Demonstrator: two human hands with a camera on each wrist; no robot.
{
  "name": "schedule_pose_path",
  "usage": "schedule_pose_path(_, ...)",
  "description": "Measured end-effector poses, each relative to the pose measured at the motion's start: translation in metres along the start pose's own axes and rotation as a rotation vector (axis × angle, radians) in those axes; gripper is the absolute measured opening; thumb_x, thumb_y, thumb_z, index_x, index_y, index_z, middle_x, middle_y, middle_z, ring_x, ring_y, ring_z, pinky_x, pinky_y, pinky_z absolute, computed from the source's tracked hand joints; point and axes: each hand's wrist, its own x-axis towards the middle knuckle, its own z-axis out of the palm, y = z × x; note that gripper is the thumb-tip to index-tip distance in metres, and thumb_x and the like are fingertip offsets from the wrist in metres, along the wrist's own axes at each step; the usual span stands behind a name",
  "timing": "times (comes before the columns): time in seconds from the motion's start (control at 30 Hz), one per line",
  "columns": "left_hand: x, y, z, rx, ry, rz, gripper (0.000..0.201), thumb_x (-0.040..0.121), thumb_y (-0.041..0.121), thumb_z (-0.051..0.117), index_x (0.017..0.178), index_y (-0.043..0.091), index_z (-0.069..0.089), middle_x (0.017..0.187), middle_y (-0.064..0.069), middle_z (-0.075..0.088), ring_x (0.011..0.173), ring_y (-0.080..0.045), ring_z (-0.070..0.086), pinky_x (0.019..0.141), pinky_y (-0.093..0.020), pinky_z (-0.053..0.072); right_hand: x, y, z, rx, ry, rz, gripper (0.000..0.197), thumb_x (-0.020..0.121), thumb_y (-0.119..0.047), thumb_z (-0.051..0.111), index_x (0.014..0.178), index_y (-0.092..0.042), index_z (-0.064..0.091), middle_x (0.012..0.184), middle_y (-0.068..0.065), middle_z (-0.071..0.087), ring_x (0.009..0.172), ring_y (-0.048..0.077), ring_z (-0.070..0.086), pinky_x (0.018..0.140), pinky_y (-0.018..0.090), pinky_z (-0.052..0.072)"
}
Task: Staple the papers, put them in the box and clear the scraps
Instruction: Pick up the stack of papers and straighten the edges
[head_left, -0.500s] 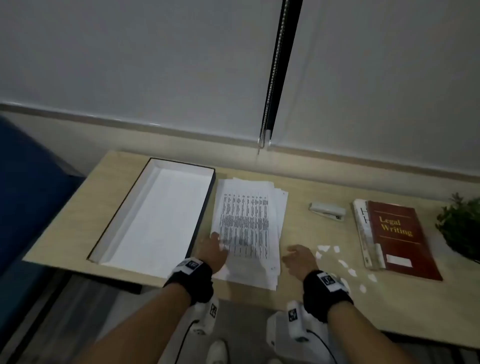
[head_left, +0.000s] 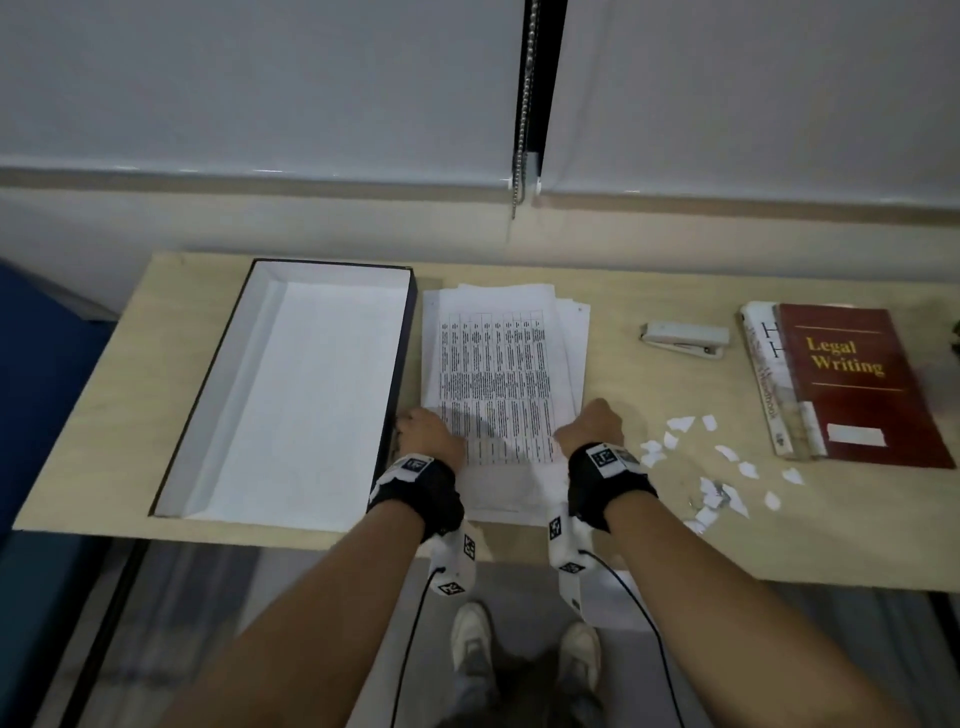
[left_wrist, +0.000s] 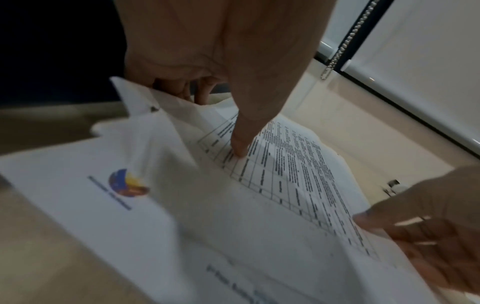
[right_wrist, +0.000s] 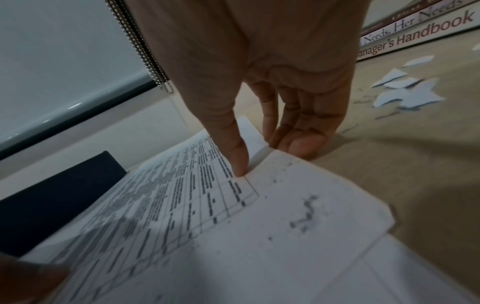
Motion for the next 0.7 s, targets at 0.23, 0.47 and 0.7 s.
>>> schedule_pose_path(0.23,0.014,0.012,-0.004,0.055,0.022,-0.061,0.073,0.084,0.026,0.068,0.133,-0.009,0.027,0.137,-0.024,0.046,0.125,-0.034,0.049,0.102,-0.038,0.044,0.004,-0.002,-0.011,0.064,-0.075,0.033,0.029,0.080,-0.002,0.066,0.105,0.010,0.059,0.110,0.024,0.067,0.099,0.035,0.066,0.082,0.037,0.055)
schedule_pose_path(0.47,0.008,0.018,-0.008,0.030,-0.002,-0.092,0.074,0.077,0.026,0.074,0.131,-0.002,0.031,0.139,-0.024,0.036,0.126,-0.036,0.044,0.102,-0.041,0.042,0.003,0.001,-0.004,0.124,-0.022,-0.026,0.013,0.078,0.004,0.060,0.088,-0.001,0.067,0.094,0.015,0.071,0.076,0.029,0.062,0.069,0.027,0.050)
schedule_pose_path(0.7,0.015,0.004,-0.016,-0.551,-0.096,0.027,0.081,0.078,0.013,0.077,0.138,0.001,0.024,0.133,-0.017,0.051,0.112,-0.030,0.055,0.090,-0.032,0.045,0.006,0.029,-0.026,0.582,-0.158,-0.113,0.043,0.069,0.017,0.070,0.103,-0.010,0.071,0.102,0.008,0.073,0.097,0.026,0.068,0.089,0.036,0.053)
